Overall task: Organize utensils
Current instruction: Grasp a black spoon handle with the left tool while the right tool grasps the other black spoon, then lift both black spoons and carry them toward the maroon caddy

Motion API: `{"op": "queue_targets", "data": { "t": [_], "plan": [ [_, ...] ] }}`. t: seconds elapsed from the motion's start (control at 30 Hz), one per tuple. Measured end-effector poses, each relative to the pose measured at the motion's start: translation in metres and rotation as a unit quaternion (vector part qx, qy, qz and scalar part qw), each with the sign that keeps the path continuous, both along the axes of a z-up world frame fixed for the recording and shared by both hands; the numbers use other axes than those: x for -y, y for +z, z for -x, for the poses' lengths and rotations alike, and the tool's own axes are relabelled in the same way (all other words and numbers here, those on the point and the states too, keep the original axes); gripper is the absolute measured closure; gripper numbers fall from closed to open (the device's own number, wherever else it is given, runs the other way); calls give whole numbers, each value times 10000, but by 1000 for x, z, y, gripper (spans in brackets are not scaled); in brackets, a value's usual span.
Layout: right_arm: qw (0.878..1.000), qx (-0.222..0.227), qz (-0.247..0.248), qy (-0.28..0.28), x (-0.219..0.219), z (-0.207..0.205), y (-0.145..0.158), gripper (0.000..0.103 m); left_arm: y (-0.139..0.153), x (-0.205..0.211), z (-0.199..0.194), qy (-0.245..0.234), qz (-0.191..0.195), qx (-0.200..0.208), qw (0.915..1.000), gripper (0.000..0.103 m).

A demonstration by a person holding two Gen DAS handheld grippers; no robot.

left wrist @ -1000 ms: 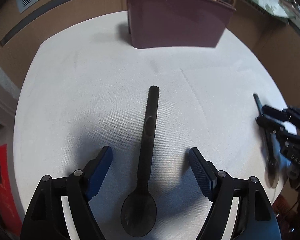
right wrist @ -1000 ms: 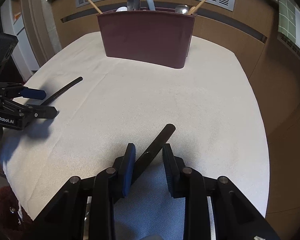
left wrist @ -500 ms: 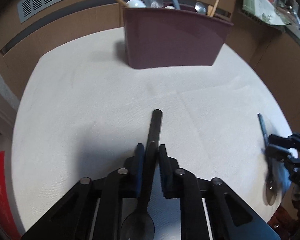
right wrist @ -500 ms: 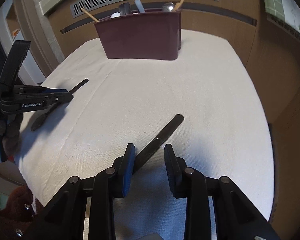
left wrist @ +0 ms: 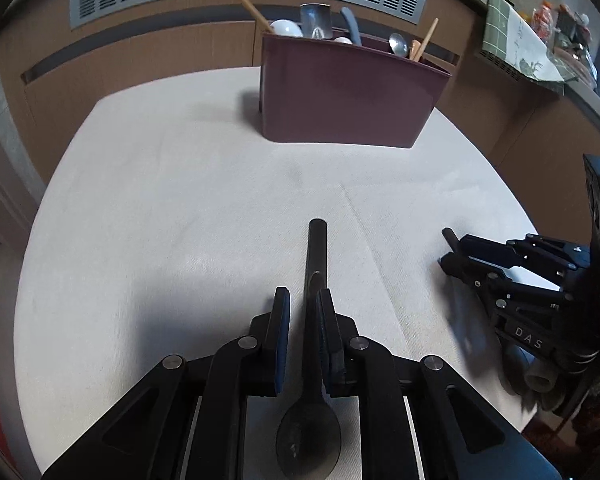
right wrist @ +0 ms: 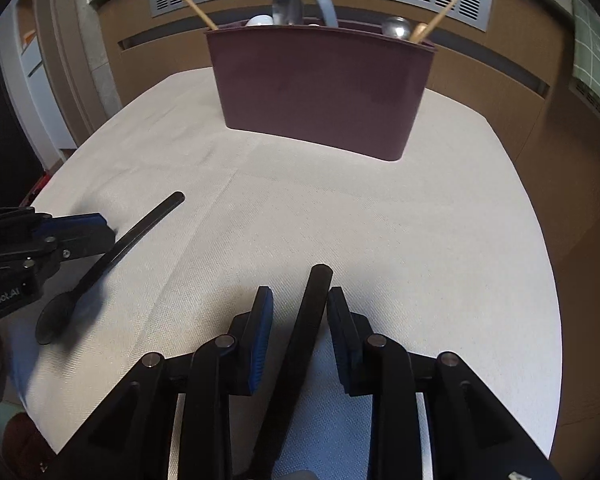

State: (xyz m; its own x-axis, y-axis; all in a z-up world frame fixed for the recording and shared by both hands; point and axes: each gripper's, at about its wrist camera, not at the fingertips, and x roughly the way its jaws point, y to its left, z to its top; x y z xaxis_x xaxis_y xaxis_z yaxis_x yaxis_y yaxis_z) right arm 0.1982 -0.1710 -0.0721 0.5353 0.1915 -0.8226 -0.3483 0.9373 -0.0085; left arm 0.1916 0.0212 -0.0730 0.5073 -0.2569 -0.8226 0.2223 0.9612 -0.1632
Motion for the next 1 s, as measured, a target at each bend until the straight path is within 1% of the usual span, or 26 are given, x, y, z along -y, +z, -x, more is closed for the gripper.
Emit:
{"op": "queue_targets", "data": {
  "t": [0.07, 0.13, 0.23, 0.37, 0.43, 0.47, 0.5, 0.6, 0.67, 0.73, 0.8, 0.87, 0.93, 1.0],
  "plan": [
    [9999, -22, 12, 131, 2, 3, 0, 77, -2, -1, 0, -16, 6, -65, 10000, 88],
    [9998, -88, -81, 156, 11, 6, 1, 78, -4, 0, -1, -44, -9, -102, 9999, 88],
    [9997, -159, -207, -18, 28, 12, 2, 78, -7, 6, -4, -115, 80, -197, 9997, 88],
    [9990, -228, -352, -173, 40, 15, 2, 79, -10, 12, -5, -144, -28, -227, 9996, 87],
    [9991, -219, -272, -242, 36, 15, 1, 79, -10, 13, -4, -144, -50, -236, 9996, 87],
    [9995, -165, -171, -221, 31, 16, 1, 80, -9, 13, -4, -151, -58, -248, 9996, 86],
    [9998, -95, -80, -169, 26, 18, 1, 85, -9, 14, -5, -167, -79, -268, 9995, 86],
    [9999, 125, 111, 41, 11, 21, 1, 90, -9, 16, -7, -205, -194, -304, 9991, 86],
    [9999, 72, -114, 41, 13, 18, 4, 92, -9, 18, -11, -237, -296, -325, 9988, 86],
    [9994, 103, -327, -95, 20, 13, 11, 92, -10, 19, -15, -312, -384, -324, 9983, 86],
    [9985, 255, -425, -224, 29, 11, 21, 92, -10, 25, -22, -465, -476, -290, 9974, 86],
    [9973, 401, -529, -313, 38, 11, 33, 92, -11, 26, -29, -546, -451, -310, 9970, 86],
    [9961, 558, -540, -413, 47, 12, 43, 92, -11, 25, -36, -564, -404, -459, 9965, 86],
    [9948, 694, -556, -497, 54, 12, 51, 92, -10, 26, -39, -620, -457, -572, 9954, 86]
  ]
}}
